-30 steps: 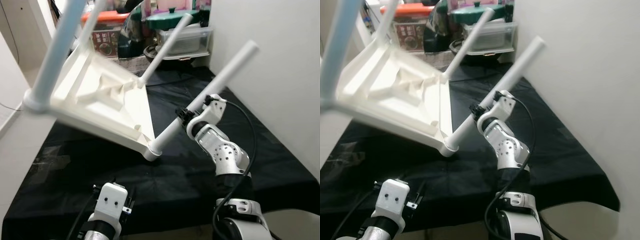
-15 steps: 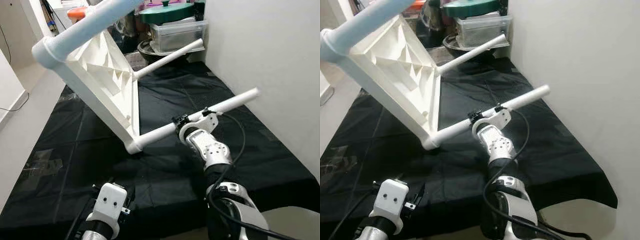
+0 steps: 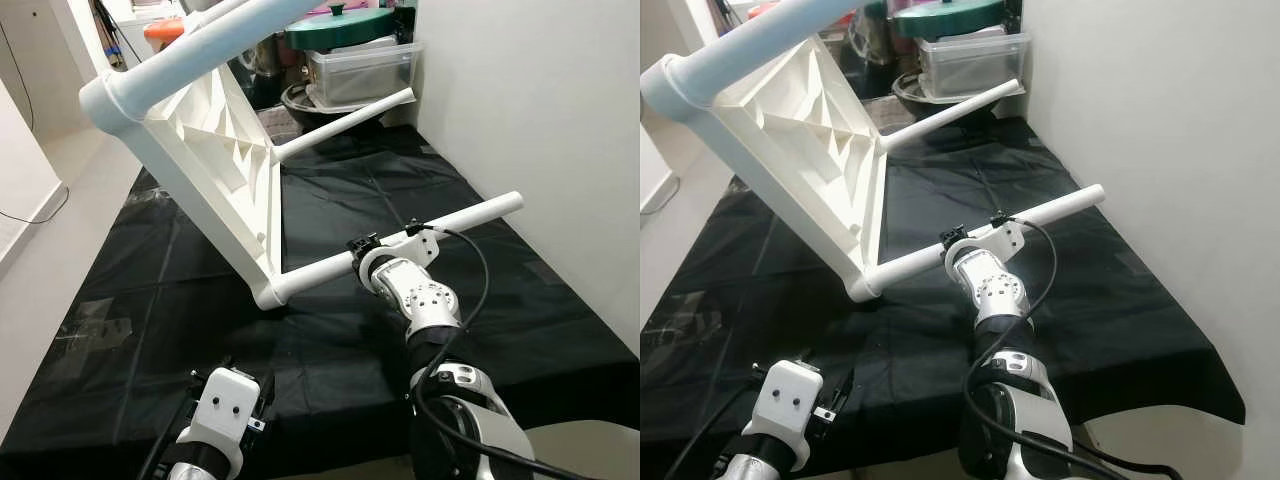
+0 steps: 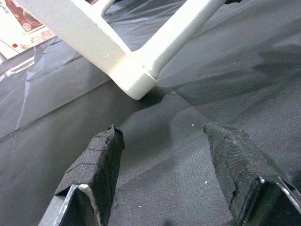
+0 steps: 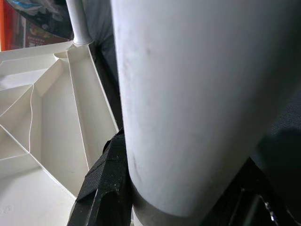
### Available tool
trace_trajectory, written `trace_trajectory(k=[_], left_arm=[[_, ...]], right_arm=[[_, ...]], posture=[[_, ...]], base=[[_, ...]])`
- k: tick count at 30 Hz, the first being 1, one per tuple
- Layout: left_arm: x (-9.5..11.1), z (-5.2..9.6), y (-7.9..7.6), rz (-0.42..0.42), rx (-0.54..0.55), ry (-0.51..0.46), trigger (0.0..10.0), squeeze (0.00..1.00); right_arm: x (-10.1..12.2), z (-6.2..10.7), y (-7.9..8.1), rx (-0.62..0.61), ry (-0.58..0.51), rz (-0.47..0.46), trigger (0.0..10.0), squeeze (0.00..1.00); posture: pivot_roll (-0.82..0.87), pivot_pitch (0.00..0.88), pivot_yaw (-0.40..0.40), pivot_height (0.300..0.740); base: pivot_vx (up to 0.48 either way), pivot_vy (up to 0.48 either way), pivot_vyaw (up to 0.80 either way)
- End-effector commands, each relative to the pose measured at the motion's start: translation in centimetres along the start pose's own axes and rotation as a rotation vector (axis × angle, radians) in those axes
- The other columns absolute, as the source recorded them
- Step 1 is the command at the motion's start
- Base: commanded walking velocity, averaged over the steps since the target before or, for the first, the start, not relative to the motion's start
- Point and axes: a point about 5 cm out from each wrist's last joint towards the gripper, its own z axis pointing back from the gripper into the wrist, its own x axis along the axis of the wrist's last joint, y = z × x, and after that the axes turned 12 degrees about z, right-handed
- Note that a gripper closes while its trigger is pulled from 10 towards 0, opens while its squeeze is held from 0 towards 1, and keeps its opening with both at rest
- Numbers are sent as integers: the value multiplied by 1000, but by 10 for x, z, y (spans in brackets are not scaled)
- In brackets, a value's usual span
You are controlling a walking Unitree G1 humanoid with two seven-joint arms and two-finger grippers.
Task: Building children table
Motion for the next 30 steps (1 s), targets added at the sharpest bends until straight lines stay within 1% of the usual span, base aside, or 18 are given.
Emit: trace_trajectory(k=[1, 2, 3, 6, 11, 12, 13, 18, 21, 24, 25, 27, 28, 29, 30], left_arm=[[-1, 1, 1, -9, 6, 14, 10000, 0], [-1, 1, 1, -9, 6, 15, 10000, 0], [-1, 1, 1, -7, 8, 13, 10000, 0], [-1, 0, 1, -9, 8, 11, 10000, 0], [-1, 0, 0, -11, 8, 5, 10000, 0], [-1, 0, 0, -14, 8, 3, 10000, 0], [-1, 0, 0, -20, 7, 3, 10000, 0], [-2, 0, -1, -16, 3, 6, 10000, 0], [-2, 0, -1, -16, 2, 5, 10000, 0], [-2, 0, -2, -15, 3, 5, 10000, 0], [-2, -1, -2, -15, 2, 4, 10000, 0], [-2, -1, -2, -16, 2, 3, 10000, 0], [-2, -1, -2, -16, 2, 3, 10000, 0], [-2, -1, -2, -16, 2, 3, 10000, 0], [-2, -1, -1, -16, 3, 2, 10000, 0]], right_arm=[[-89, -1, -13, -116, 258, 15, 10000, 0], [-90, -1, -13, -121, 262, 17, 10000, 0], [-90, -1, -13, -117, 266, 33, 10000, 1000], [-90, 0, -18, -132, 269, 52, 10000, 1000], [-88, 1, -18, -112, 267, 44, 10000, 1000], [-88, 1, -22, -123, 270, 44, 10000, 1000], [-87, 0, -27, -124, 272, 41, 10000, 0], [-85, 6, -25, -118, 296, 45, 10000, 0], [-75, 16, -30, -132, 284, 49, 10000, 0], [-74, 17, -31, -134, 283, 49, 10000, 0], [-69, 23, -28, -60, 287, 30, 10000, 0], [-60, 42, -20, 150, 336, -13, 10000, 0], [-58, 49, -19, 213, 349, -19, 10000, 0], [-58, 49, -19, 213, 349, -19, 10000, 0], [-56, 56, -22, 280, 382, 47, 10000, 0]], posture=[[43, 52, 29, 740], [43, 52, 29, 740], [43, 52, 29, 740], [38, 47, 27, 740], [34, 41, 28, 740], [31, 36, 25, 740], [34, 33, 25, 740], [27, 26, 26, 740], [22, 22, 23, 740], [22, 22, 23, 740], [20, 19, 23, 740], [15, 18, 21, 740], [15, 18, 21, 740], [15, 18, 21, 740], [11, 18, 21, 740]], base=[[0, 0, 0], [0, 0, 0], [0, 0, 0], [0, 0, 0], [0, 0, 0], [0, 0, 0], [0, 0, 0], [0, 0, 0], [0, 0, 0], [0, 0, 0], [0, 0, 0], [0, 0, 0], [0, 0, 0], [0, 0, 0], [0, 0, 0]])
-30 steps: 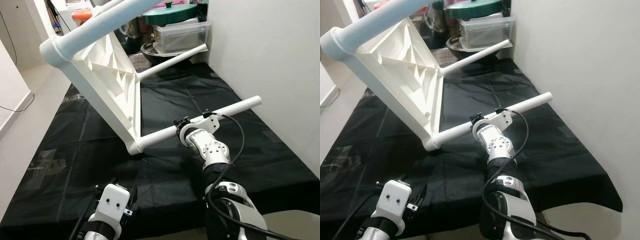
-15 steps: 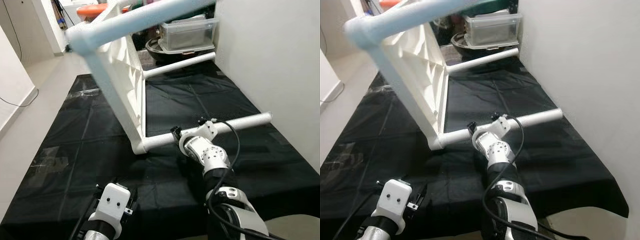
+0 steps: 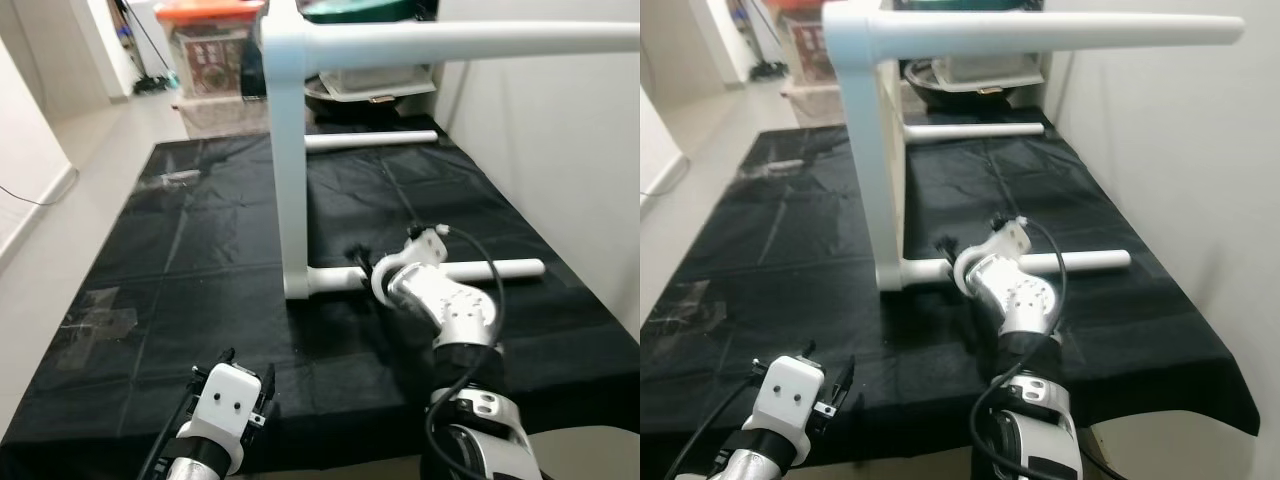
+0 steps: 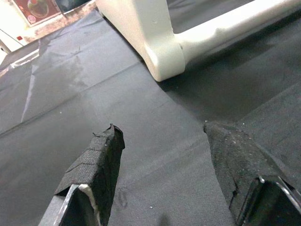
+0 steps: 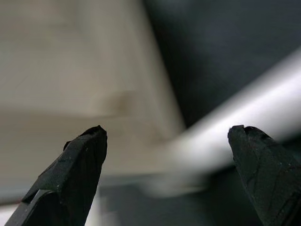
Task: Building children table
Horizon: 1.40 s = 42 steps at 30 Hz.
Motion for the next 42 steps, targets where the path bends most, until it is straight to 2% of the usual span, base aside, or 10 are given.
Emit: trace_trajectory(k=[1, 5, 8, 10, 13, 16, 17, 19, 26, 42], left_arm=[[-4, 0, 1, -7, 5, 16, 10000, 0], [-4, -2, 0, -7, 3, 9, 10000, 0], [-2, -3, -1, -11, 0, 2, 10000, 0], [-2, -4, 0, -7, 9, -3, 10000, 0], [0, -4, 4, 25, 45, -19, 10000, 0], [3, -6, 5, 14, 55, -33, 10000, 0], [7, -8, 7, 13, 76, -62, 10000, 0], [10, -8, 8, 10, 90, -80, 10000, 0], [20, -8, 17, 45, 151, -123, 10000, 0], [22, -12, 24, 33, 206, -145, 10000, 0]], right_arm=[[-77, 5, -31, 79, 251, -106, 10000, 0], [-70, 28, -46, 186, 312, 95, 10000, 0], [-54, 40, -50, 206, 223, 352, 10000, 0], [-42, 39, -53, 152, 124, 435, 10000, 0], [-14, 43, -50, 7, -183, 801, 10000, 0], [-11, 46, -41, -11, -298, 898, 10000, 0], [-12, 49, -35, -68, -409, 1034, 10000, 0], [-15, 52, -30, -91, -477, 1149, 10000, 0], [-35, 52, -30, -79, -516, 1349, 10000, 0], [-44, 40, -35, -20, -546, 1343, 10000, 0]], posture=[[1, 17, 23, 740], [-6, 9, 27, 740], [-6, 9, 27, 740], [-9, 9, 27, 740], [-15, 6, 28, 740], [-10, 4, 24, 740], [-6, 2, 19, 740], [-6, 2, 19, 740], [0, 0, 13, 740], [-22, 0, 1, 740]], base=[[0, 0, 0], [0, 0, 0], [0, 0, 0], [0, 0, 0], [0, 0, 0], [0, 0, 0], [0, 0, 0], [0, 0, 0], [0, 0, 0], [107, -159, 0]])
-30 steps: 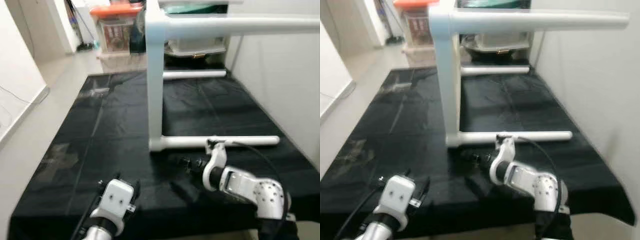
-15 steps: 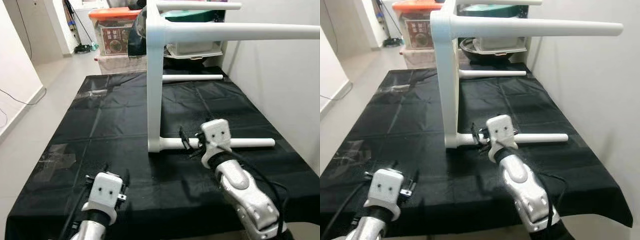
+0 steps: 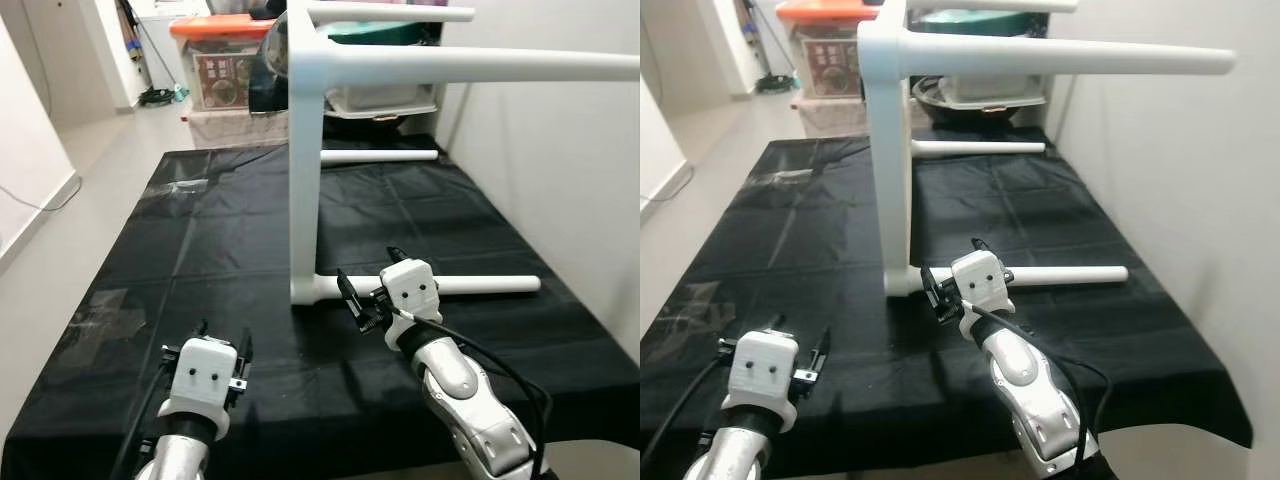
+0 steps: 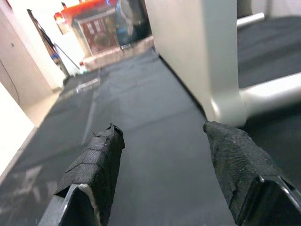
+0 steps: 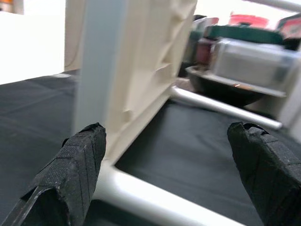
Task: Building children table
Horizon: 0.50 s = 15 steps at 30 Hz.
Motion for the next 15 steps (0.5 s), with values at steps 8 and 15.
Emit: trace_trajectory(k=[8, 15], left_arm=[[-1, -1, 8, 12, 54, -6, 10000, 0], [0, -4, 13, 43, 94, -6, 10000, 0]], right_arm=[[1, -7, -8, -28, -27, 28, 10000, 0], [5, -15, -15, -83, -65, 94, 10000, 0]], posture=[[-18, 0, 2, 740], [-18, 0, 2, 740]], base=[[322, -321, 0], [86, 0, 0]])
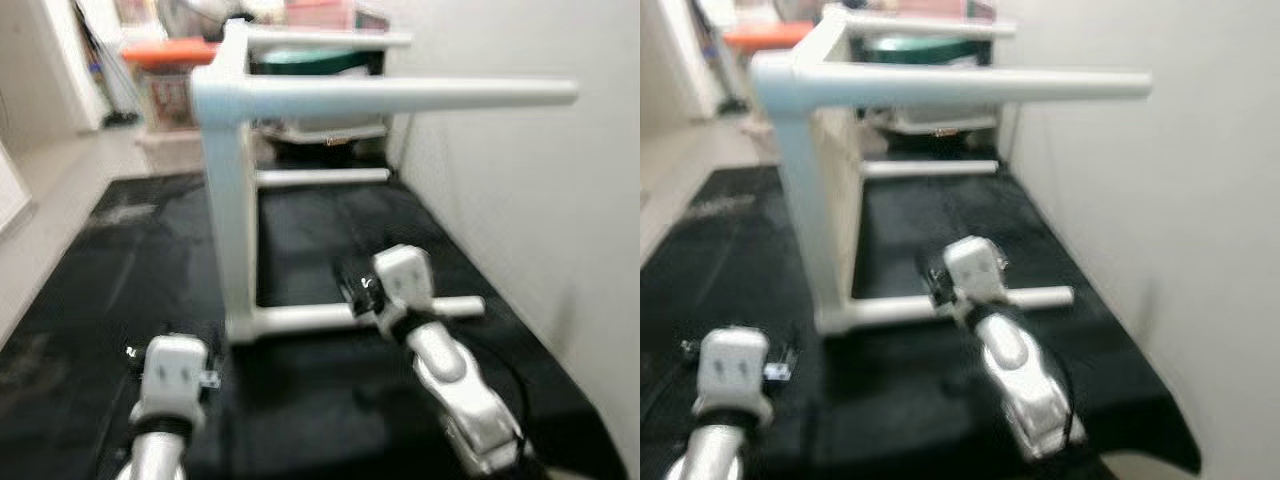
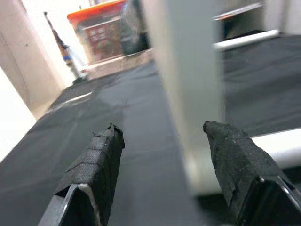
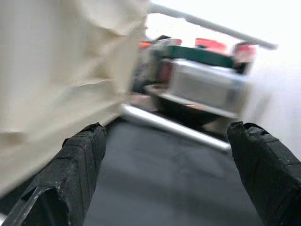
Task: Building children table
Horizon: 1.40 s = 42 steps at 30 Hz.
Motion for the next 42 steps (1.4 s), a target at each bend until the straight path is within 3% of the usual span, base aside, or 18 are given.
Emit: trace_trajectory(k=[1, 7, 9, 10, 13, 15, 16, 17, 20, 21, 25, 26, 30, 34, 36, 39, 42], left_arm=[[-1, -1, -4, 16, -10, 8, 10000, 0], [-1, -1, -3, 14, -16, 5, 10000, 0], [-2, -2, -5, 26, -32, 14, 10000, 0], [-2, -3, -7, 32, -49, 14, 10000, 0], [-2, -3, -8, 37, -59, 14, 10000, 0], [-3, -11, -21, 95, -196, 25, 10000, 0], [-3, -11, -21, 95, -196, 25, 10000, 0], [0, -14, -31, 156, -282, 25, 10000, 0], [3, -16, -38, 198, -338, 24, 10000, 0], [5, -17, -46, 217, -407, 26, 10000, 0], [4, -21, -60, 237, -515, 42, 10000, 0], [1, -29, -64, 226, -544, 43, 10000, 0], [0, -38, -63, 213, -529, 33, 10000, 0], [-1, -62, -52, 202, -455, 14, 10000, 0], [0, -70, -50, 158, -453, -8, 10000, 0], [0, -70, -50, 158, -453, -8, 10000, 0], [11, -80, -60, 192, -492, -38, 10000, 0]], right_arm=[[-10, 4, -7, -36, 34, 27, 10000, 0], [-11, 1, -13, -100, 56, 56, 10000, 0], [-10, -2, -15, -157, 67, 151, 10000, 0], [-7, -3, -17, -222, 57, 250, 10000, 0], [-4, -4, -19, -268, 42, 315, 10000, 0], [9, -6, -26, -291, -55, 466, 10000, 0], [9, -6, -26, -291, -55, 466, 10000, 0], [13, -7, -30, -330, -86, 578, 10000, 0], [16, -7, -33, -361, -106, 654, 10000, 0], [19, -7, -35, -390, -131, 702, 10000, 0], [23, -7, -39, -476, -146, 756, 10000, 0], [27, -11, -40, -543, -155, 777, 10000, 0], [32, -16, -42, -592, -168, 791, 10000, 0], [44, -30, -52, -672, -193, 820, 10000, 0], [45, -35, -55, -694, -181, 819, 10000, 0], [45, -35, -55, -694, -181, 819, 10000, 0], [51, -43, -62, -723, -197, 850, 10000, 0]], posture=[[-18, 0, 2, 740], [-10, 0, -5, 740], [-10, 0, -5, 740], [-10, 0, -5, 740], [-10, 0, -5, 740], [-4, 10, -9, 740], [-4, 10, -9, 740], [-4, 12, -11, 740], [-6, 15, -2, 740], [-7, 13, -3, 740], [-5, 17, 2, 740], [-12, 17, 16, 740], [-10, 23, 16, 740], [-11, 42, 25, 740], [-17, 50, 26, 740], [-17, 50, 26, 740], [-23, 89, 26, 740]], base=[[0, 0, 0], [0, 0, 0], [0, 0, 0], [0, 0, 0], [0, 0, 0], [0, 0, 0], [0, 0, 0], [0, 0, 0], [0, 0, 0], [0, 0, 0], [0, 0, 0], [0, 0, 0], [0, 0, 0], [0, 0, 0], [0, 0, 0], [0, 0, 0], [0, 0, 0]])
